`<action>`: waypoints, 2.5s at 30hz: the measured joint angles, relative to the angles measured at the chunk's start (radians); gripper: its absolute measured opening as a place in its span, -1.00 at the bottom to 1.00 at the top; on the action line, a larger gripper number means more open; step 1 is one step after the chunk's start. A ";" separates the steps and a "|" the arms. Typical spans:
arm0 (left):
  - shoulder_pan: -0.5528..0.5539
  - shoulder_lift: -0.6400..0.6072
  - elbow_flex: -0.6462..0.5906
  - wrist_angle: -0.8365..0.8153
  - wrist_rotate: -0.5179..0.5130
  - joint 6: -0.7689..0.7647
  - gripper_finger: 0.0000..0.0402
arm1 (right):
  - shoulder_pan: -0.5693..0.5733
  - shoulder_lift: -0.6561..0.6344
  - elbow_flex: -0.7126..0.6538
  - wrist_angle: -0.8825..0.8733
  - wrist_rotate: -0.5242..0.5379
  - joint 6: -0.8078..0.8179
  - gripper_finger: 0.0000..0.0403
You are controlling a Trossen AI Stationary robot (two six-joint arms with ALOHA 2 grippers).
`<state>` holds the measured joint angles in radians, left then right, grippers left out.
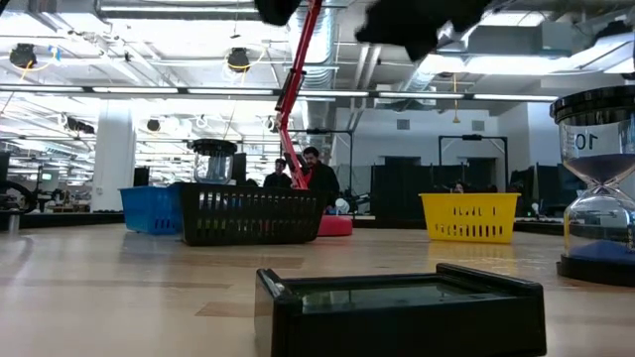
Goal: Pick & Place Office items
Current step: Put the black timer into the blue bin
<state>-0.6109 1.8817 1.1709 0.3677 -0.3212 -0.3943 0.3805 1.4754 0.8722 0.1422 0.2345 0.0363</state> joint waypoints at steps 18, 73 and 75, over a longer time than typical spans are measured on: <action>0.022 0.001 0.136 -0.466 0.115 -0.174 -0.21 | 0.222 0.003 -0.002 0.061 0.117 0.227 -0.21; 0.017 0.243 0.171 -0.498 0.032 -0.024 0.24 | 0.179 0.003 -0.002 0.076 0.182 0.005 -0.21; 0.036 0.243 0.171 -0.499 0.032 -0.024 0.21 | 0.170 0.003 -0.002 0.075 0.182 0.005 -0.21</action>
<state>-0.5745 2.1250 1.3422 -0.1314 -0.2893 -0.4187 0.5507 1.4780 0.8700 0.2176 0.4168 0.0418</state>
